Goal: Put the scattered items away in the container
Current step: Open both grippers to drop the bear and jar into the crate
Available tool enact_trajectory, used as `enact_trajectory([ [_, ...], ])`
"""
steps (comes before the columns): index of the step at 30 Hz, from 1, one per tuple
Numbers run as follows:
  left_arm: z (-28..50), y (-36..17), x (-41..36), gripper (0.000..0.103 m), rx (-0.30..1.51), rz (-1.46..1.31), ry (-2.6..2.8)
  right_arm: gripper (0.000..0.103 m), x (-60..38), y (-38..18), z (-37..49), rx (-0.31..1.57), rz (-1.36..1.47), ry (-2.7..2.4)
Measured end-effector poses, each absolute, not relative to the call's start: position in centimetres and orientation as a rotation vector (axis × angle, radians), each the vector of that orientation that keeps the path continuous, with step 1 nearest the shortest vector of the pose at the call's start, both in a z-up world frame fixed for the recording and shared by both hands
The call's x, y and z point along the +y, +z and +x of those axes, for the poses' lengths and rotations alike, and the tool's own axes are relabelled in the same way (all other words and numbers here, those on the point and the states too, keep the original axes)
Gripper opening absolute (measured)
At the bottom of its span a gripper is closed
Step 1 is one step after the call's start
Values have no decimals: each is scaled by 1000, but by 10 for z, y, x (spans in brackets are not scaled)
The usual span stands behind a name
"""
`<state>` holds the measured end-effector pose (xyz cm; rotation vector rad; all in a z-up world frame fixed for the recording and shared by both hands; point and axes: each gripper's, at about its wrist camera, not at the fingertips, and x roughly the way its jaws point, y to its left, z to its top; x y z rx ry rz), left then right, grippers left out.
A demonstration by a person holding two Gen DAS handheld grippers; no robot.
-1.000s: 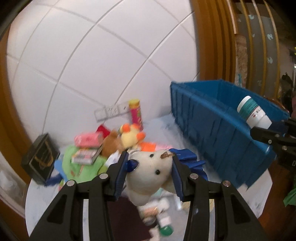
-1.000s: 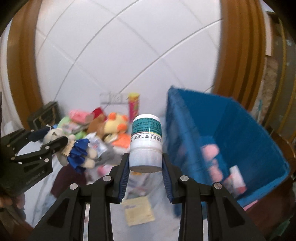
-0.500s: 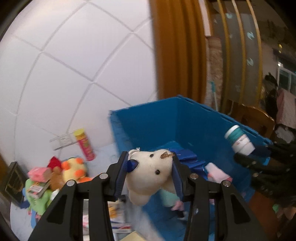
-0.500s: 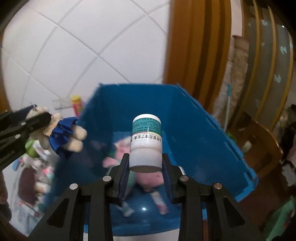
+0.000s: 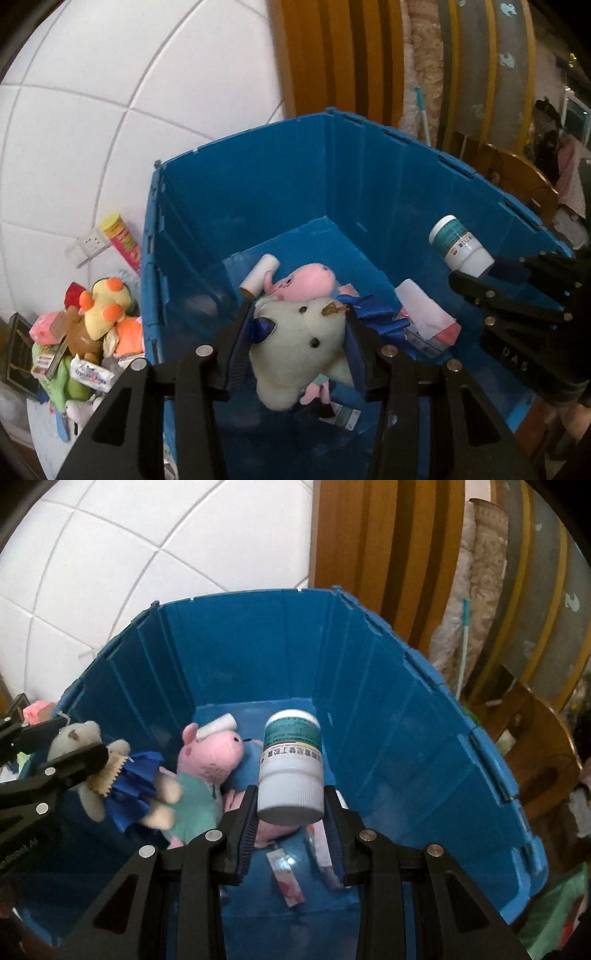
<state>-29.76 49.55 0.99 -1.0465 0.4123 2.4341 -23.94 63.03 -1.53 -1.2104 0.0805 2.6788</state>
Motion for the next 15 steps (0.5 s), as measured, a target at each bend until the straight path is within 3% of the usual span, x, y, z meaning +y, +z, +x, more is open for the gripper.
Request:
enact_trajectory([
  [7,-299,5,494,47,413,-1057,2431,33,637,-19,-251,86,-1185,2689],
  [9,-300,5,493,57,408,-1064,2436,34,638,-19,-255,73,-1182,2673],
  [11,-300,5,491,80,394,-1063,2451,36,637,-19,-255,65,-1175,2673],
  [15,-301,5,489,80,373,-1062,2450,41,640,-20,-258,89,-1173,2664],
])
